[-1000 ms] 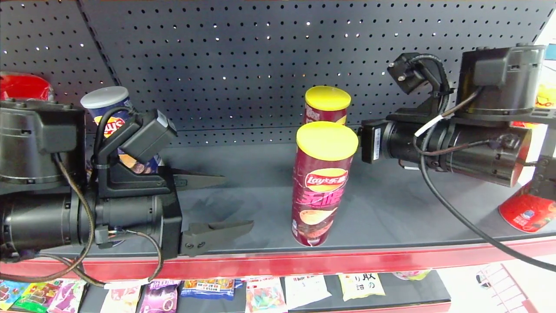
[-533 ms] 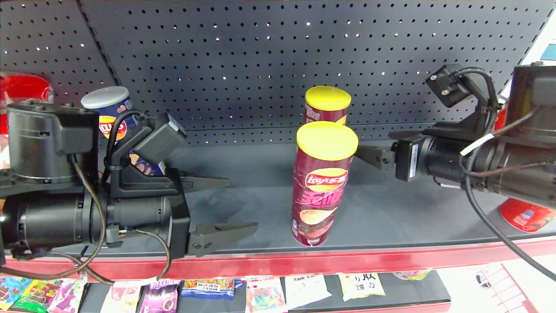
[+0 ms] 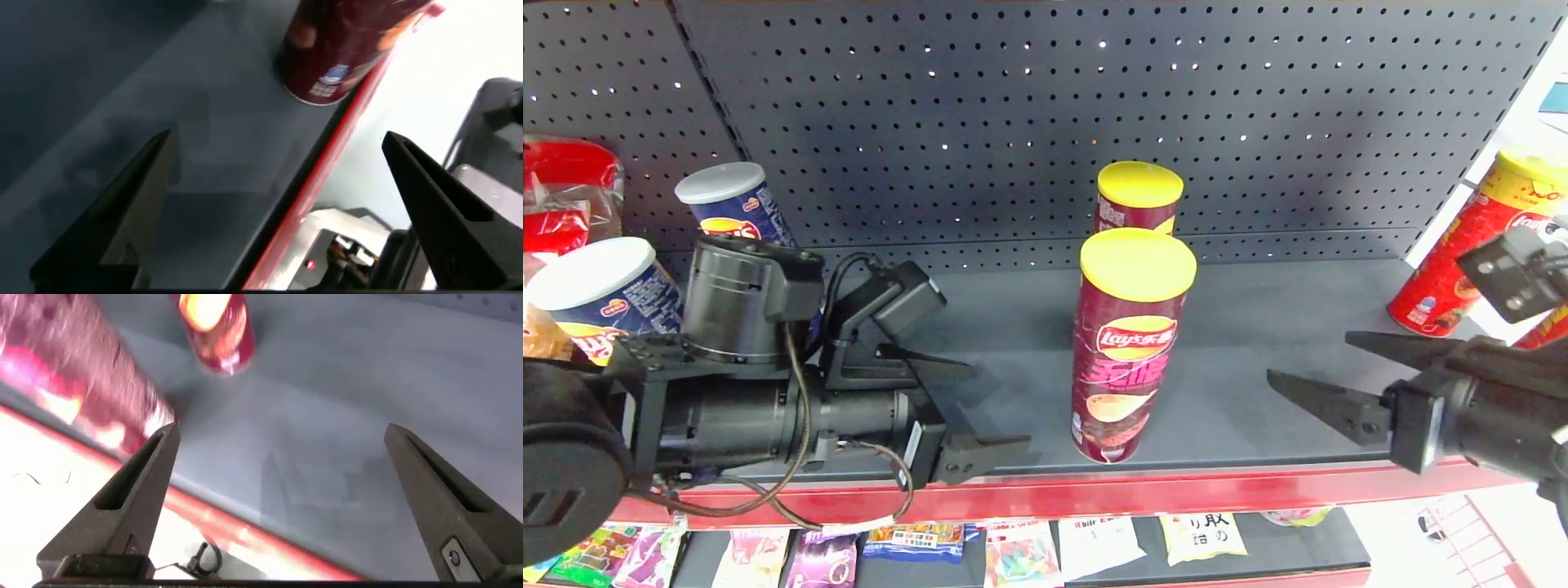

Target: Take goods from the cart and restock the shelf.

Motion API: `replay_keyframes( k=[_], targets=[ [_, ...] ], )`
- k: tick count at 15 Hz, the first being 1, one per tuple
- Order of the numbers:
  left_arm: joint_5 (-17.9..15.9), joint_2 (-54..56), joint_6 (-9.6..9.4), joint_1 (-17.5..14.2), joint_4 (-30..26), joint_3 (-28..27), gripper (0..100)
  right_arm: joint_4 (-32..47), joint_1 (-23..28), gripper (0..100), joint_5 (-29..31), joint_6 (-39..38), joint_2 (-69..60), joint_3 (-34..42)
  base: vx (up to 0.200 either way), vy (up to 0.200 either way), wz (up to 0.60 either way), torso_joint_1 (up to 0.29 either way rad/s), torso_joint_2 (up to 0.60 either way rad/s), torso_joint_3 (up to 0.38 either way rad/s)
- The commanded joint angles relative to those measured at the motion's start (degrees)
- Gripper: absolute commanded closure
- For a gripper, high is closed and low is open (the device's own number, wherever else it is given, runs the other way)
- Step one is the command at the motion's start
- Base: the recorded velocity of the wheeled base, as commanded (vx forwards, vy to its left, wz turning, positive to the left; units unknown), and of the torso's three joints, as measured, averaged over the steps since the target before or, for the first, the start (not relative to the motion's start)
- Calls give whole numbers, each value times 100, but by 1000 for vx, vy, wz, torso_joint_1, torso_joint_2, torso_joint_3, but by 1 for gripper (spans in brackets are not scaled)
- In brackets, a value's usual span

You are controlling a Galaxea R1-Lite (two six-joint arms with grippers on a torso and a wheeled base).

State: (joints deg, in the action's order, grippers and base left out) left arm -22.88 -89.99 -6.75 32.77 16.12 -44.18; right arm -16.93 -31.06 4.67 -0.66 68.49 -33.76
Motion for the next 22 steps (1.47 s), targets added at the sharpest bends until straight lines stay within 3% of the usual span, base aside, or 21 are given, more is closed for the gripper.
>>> replay_keyframes(
  k=[1, 3, 6, 7, 22],
  targets=[
    [267, -493, -19, 168, 14, -108, 0, 6, -14, 0, 8, 4, -573, 264, 0, 0, 0, 0, 0, 0],
    [460, -730, -45, 256, 14, -188, 0, 6, -5, 0, 8, 4, -617, 273, 0, 0, 0, 0, 0, 0],
    [609, -1161, -520, 256, 14, -513, 0, -3, 30, 0, 8, -4, -635, 238, 0, 0, 0, 0, 0, 0],
    [689, -1249, -555, 265, 14, -618, 0, -3, 30, 0, 8, -4, -635, 238, 0, 0, 0, 0, 0, 0],
    [733, -1653, -555, 344, 14, -1233, 0, -12, 56, 0, 8, -13, -617, 212, 0, 0, 0, 0, 0, 0]
  ],
)
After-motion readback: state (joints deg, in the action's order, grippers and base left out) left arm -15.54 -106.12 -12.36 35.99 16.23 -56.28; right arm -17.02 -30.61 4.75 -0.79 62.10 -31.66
